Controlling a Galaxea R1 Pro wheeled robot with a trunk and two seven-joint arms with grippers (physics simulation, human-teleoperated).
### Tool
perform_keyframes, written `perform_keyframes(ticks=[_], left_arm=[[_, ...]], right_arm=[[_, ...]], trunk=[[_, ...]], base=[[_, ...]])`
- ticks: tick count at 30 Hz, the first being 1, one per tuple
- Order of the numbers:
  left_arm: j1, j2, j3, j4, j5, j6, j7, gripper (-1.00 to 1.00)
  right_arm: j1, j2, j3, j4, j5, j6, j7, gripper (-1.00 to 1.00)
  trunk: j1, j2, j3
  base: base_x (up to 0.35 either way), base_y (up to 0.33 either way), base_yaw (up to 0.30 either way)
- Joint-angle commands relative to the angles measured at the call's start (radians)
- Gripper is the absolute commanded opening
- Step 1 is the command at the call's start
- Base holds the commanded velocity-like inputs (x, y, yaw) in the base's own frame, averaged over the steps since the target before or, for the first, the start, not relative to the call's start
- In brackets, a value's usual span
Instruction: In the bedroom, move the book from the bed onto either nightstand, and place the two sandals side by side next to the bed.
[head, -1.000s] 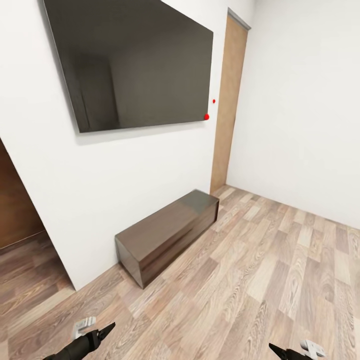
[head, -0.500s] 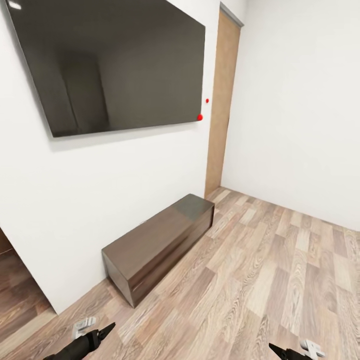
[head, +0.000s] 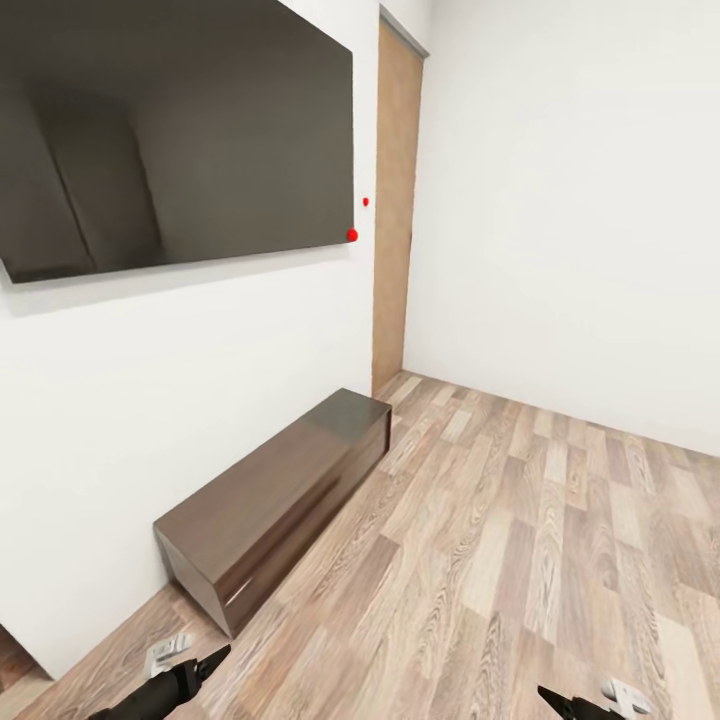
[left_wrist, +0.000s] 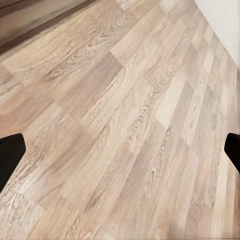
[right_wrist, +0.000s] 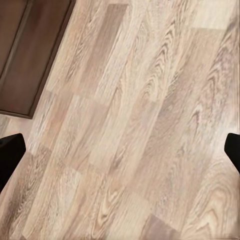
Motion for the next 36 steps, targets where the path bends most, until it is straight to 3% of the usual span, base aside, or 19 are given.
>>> perform_keyframes(ticks=[1, 36], left_arm=[[-0.001, 0.000, 0.007, 0.000, -0.011, -0.007, -0.002, 1.00], [-0.001, 0.000, 0.007, 0.000, -0.011, -0.007, -0.002, 1.00]], right_arm=[[-0.001, 0.000, -0.008, 0.002, 0.006, -0.002, 0.004, 1.00], [-0.001, 0.000, -0.008, 0.002, 0.007, 0.000, 0.004, 1.00]], trunk=[[0.000, -0.001, -0.001], [0.000, -0.001, -0.012]], base=[[0.002, 0.000, -0.280], [0.000, 0.000, -0.256]])
